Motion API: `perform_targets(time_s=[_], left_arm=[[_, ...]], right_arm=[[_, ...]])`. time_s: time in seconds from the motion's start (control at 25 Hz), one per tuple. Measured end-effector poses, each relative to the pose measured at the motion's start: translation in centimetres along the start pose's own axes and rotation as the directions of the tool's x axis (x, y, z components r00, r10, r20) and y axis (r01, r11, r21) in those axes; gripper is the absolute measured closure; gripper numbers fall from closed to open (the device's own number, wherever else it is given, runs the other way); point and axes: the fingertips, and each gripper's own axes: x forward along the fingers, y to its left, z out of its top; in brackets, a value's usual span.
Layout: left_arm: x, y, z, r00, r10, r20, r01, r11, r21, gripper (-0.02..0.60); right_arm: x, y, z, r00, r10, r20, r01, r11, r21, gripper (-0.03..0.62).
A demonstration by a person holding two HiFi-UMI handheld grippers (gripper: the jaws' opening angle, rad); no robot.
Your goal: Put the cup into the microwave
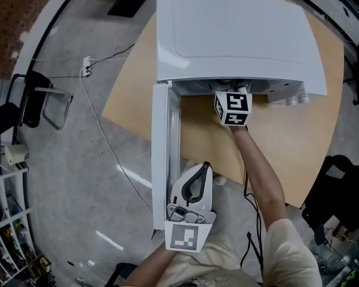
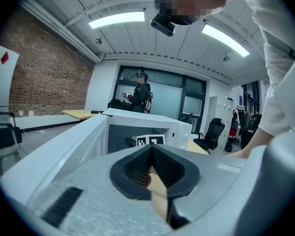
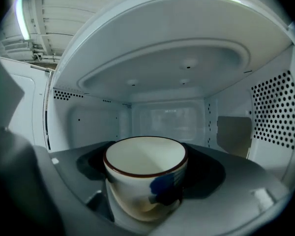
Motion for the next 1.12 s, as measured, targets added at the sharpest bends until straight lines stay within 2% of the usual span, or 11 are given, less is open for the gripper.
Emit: perform_targets(time_s=[0.28, 0.44, 0.72, 0.8, 0.88, 1.0, 1.12], left_arm=[[0.0, -0.4, -0.1, 1.0, -0.014, -0.004, 0.014, 1.0, -0.002, 0.58], [-0.1, -0.7, 0.1, 1.0, -0.022, -0.002, 0.022, 1.0, 0.007, 0.58], [-0.7, -1.2, 1.2, 0.999, -0.044, 0.009, 0.043, 0.999, 0.019, 0.58], [-0.8, -1.4, 1.5, 0.998, -0.064, 0.005, 0.063, 0.997, 0.044, 0.58], [-1.1, -1.8, 1.7, 0.996, -0.091, -0.006, 0.092, 0.992, 0.082, 0.58], [-1.3, -2.6, 2.5, 0.993, -0.122, 0.0, 0.121, 0.988, 0.094, 0.58], [-1.6, -3.1, 3.4, 0.991, -0.136, 0.01, 0.135, 0.987, 0.092, 0.58]], right_arm=[[-0.1, 0.0, -0.2, 1.0, 0.011, 0.003, -0.011, 1.0, -0.001, 0.17], [-1.2, 0.1, -0.7, 1.0, 0.024, -0.003, -0.024, 1.0, 0.012, 0.141], [-5.7, 0.3, 0.6, 1.0, 0.019, -0.008, -0.018, 0.999, 0.032, 0.137], [-7.9, 0.2, 1.3, 1.0, 0.007, -0.013, -0.006, 0.999, 0.036, 0.14], [-10.3, 0.4, 2.2, 1.0, 0.002, -0.017, -0.002, 1.0, 0.022, 0.168], [-14.4, 1.0, 3.9, 1.0, 0.011, -0.016, -0.011, 1.0, 0.009, 0.205], [-18.6, 1.1, 5.6, 1.0, 0.0, -0.022, 0.001, 1.0, 0.021, 0.292]])
